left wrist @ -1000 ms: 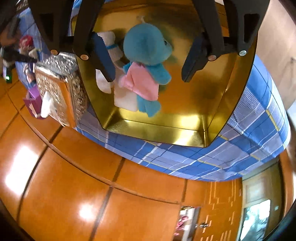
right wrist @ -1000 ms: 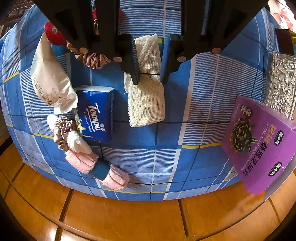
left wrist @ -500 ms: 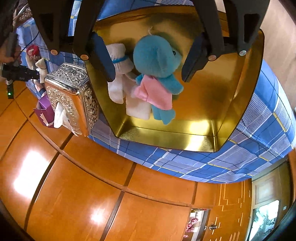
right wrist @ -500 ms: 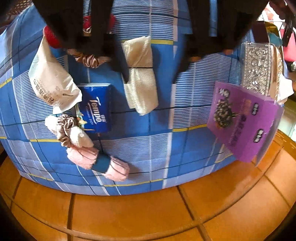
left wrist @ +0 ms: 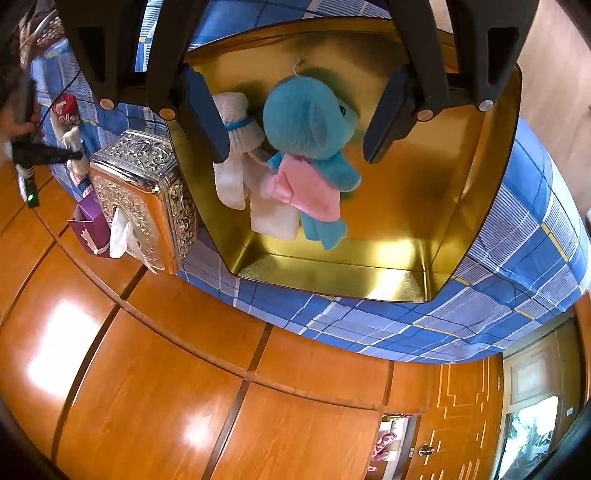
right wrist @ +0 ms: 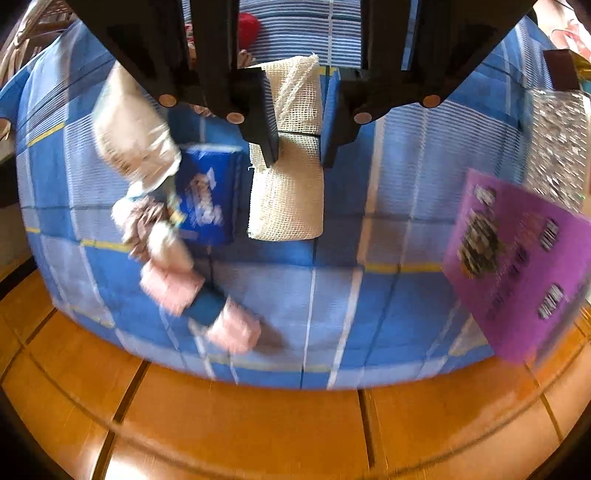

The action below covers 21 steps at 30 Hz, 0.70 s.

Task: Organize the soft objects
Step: 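Carry the beige mesh towel to the gold tray and release it with the right tool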

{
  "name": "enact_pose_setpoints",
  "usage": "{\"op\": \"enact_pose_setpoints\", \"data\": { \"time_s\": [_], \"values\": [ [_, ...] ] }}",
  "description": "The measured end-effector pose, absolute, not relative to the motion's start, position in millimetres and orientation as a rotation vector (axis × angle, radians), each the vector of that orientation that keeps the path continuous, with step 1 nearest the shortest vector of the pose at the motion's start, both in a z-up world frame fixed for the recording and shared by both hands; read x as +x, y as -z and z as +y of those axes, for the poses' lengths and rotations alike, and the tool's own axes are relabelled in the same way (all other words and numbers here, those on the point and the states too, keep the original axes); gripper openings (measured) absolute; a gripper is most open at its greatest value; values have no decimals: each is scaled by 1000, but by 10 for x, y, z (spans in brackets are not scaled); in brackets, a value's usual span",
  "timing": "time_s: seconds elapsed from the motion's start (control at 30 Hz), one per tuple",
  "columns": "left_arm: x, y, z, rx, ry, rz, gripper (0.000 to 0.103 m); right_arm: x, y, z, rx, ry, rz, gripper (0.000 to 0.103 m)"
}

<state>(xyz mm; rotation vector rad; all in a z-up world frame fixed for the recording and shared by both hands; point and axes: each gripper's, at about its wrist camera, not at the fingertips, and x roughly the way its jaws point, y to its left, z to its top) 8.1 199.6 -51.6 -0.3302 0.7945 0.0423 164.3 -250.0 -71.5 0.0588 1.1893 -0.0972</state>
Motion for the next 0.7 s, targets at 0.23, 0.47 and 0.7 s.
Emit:
{"op": "enact_pose_setpoints", "data": {
  "time_s": [0.23,0.47,0.7],
  "values": [
    [76,454,1967,-307,-37,781,76,2031,-270,-2371,31,92,1002,21],
    [61,404,2006,-296,-50,774,77,2427,-973,-1651,-18,-55,853,22],
    [29,362,2160,-273,-113,757,77,1954,-1076,-224,-130,-501,780,22]
  ]
}}
